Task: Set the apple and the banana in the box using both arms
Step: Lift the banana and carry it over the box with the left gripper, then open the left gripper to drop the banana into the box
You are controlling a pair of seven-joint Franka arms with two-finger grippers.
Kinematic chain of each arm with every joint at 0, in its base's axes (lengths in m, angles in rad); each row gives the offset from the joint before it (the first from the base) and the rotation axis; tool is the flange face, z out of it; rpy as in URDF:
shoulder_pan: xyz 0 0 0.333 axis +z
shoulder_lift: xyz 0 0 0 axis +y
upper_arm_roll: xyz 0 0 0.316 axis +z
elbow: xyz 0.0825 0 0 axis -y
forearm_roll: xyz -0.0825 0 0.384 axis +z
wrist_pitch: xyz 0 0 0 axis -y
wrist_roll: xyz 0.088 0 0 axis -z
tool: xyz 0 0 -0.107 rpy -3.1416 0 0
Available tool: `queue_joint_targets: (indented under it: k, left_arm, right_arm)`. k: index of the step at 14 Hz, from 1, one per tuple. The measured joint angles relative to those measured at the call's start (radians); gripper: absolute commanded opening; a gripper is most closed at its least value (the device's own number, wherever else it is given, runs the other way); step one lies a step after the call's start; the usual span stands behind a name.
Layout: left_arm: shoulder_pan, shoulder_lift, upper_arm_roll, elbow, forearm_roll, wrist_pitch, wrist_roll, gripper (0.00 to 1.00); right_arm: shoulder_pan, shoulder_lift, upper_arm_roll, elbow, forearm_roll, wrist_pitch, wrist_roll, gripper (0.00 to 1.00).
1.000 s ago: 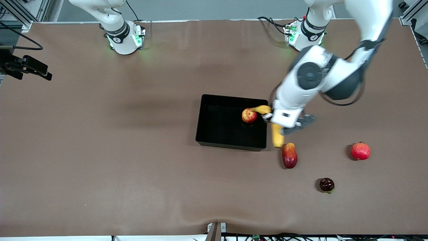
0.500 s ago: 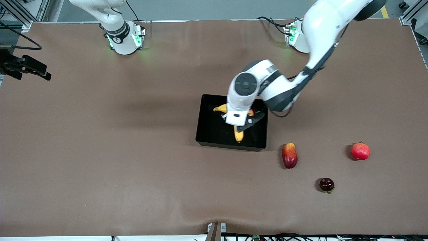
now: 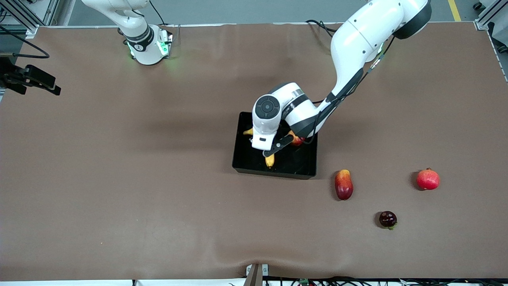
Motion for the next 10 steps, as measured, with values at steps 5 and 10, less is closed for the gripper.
queue_joint_targets:
  k: [5, 10]
  left_arm:
    - [-0.006, 0.039, 0.025, 0.009, 0.022, 0.047, 0.002, 1.00]
    - [0.040, -0.044, 0.053, 0.115, 0.061, -0.124, 0.135, 1.00]
  right_arm:
    - [0.000, 0.000, -0.001, 0.000, 0.000, 0.000, 0.000, 1.00]
    - [0.000, 0.001, 0.001, 0.000, 0.003, 0.001, -0.001, 1.00]
